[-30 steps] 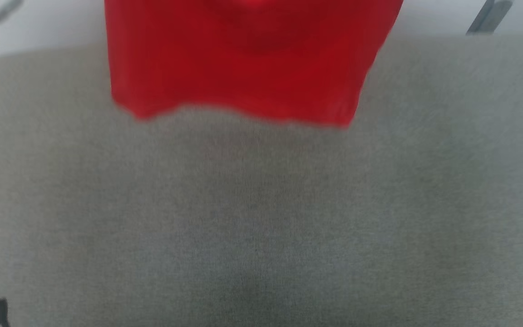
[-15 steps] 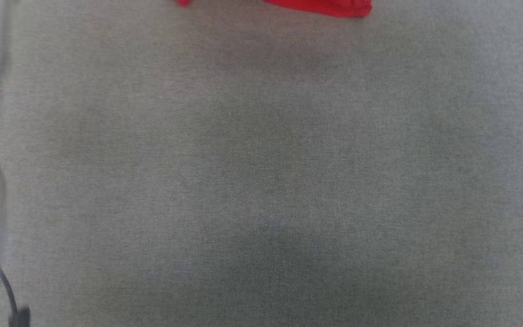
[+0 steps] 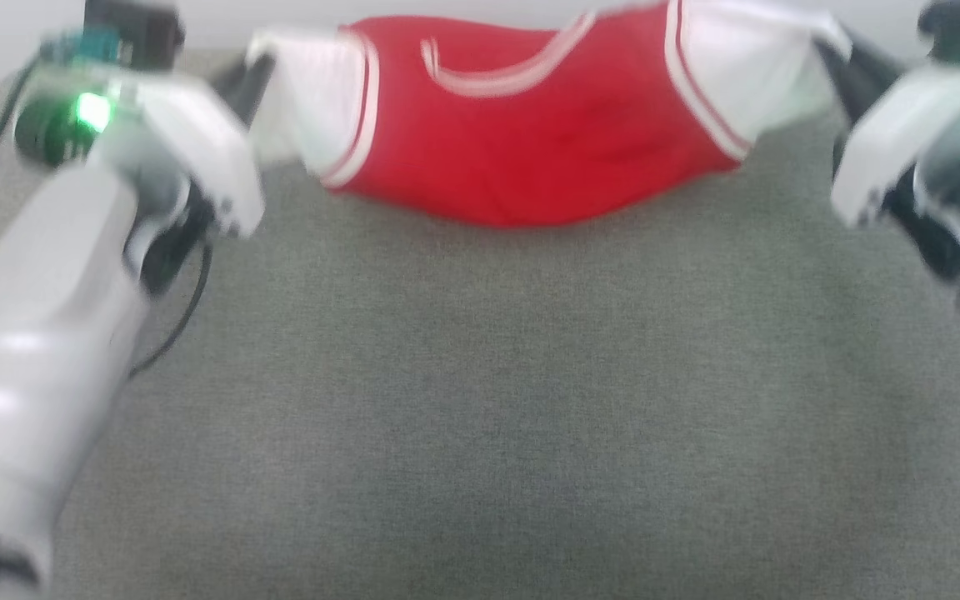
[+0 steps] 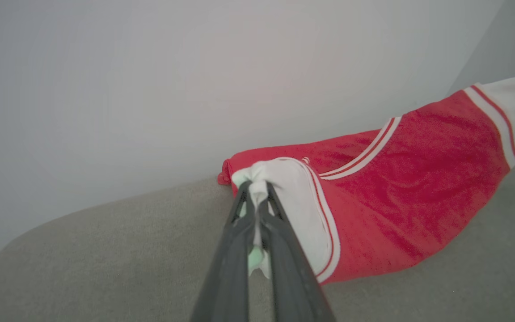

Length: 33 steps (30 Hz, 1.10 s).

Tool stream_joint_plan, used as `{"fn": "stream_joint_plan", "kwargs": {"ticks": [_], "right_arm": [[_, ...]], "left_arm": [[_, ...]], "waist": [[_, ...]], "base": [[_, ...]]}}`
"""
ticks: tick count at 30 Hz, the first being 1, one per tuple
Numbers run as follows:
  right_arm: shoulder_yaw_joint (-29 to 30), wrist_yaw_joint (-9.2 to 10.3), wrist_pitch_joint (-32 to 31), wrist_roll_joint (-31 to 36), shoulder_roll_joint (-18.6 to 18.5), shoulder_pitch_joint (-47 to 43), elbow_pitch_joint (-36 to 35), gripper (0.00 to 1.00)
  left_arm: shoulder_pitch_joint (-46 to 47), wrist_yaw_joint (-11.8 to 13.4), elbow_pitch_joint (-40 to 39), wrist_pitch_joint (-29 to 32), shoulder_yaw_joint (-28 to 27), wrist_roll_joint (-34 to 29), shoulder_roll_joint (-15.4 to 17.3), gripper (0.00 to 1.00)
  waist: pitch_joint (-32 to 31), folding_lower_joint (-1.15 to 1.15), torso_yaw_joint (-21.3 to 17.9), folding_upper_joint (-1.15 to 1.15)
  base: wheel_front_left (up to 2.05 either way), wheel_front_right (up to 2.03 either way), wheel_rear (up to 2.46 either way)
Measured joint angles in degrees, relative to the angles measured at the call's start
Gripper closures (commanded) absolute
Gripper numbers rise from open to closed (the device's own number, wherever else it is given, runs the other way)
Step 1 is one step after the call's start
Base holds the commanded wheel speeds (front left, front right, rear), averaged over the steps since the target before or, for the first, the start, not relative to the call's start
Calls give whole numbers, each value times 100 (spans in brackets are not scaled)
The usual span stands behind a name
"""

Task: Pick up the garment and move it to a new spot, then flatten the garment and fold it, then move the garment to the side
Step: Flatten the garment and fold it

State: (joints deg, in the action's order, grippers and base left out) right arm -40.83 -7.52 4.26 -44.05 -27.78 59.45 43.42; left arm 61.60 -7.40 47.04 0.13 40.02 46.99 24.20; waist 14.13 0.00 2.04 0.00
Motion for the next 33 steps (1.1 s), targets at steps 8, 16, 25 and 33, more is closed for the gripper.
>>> {"fn": "stream_joint_plan", "kwargs": {"ticks": [8,16,25,33], "right_arm": [[-322,-1,-168,-630,-861,-1335,-1425,100],[-459,-2,-248,-769,-1552,-2343,-2401,100],[-348,-2,-242,-871,-1975,-3346,-2772,100],[-531,-2,-694,-1137,-2147,-3890,-3071,100]], "left_arm": [[-1597,0,-1515,318,182,750,823,100],[-2816,391,-2766,548,288,910,1484,100],[-3990,1371,-3722,578,215,1021,2107,100],[-4671,1901,-4218,516,192,1126,2320,100]], "waist": [[-157,0,-45,0],[-174,0,-94,0],[-171,0,-174,0],[-171,0,-217,0]], "base": [[0,0,0],[0,0,0],[0,0,0],[0,0,0]]}}
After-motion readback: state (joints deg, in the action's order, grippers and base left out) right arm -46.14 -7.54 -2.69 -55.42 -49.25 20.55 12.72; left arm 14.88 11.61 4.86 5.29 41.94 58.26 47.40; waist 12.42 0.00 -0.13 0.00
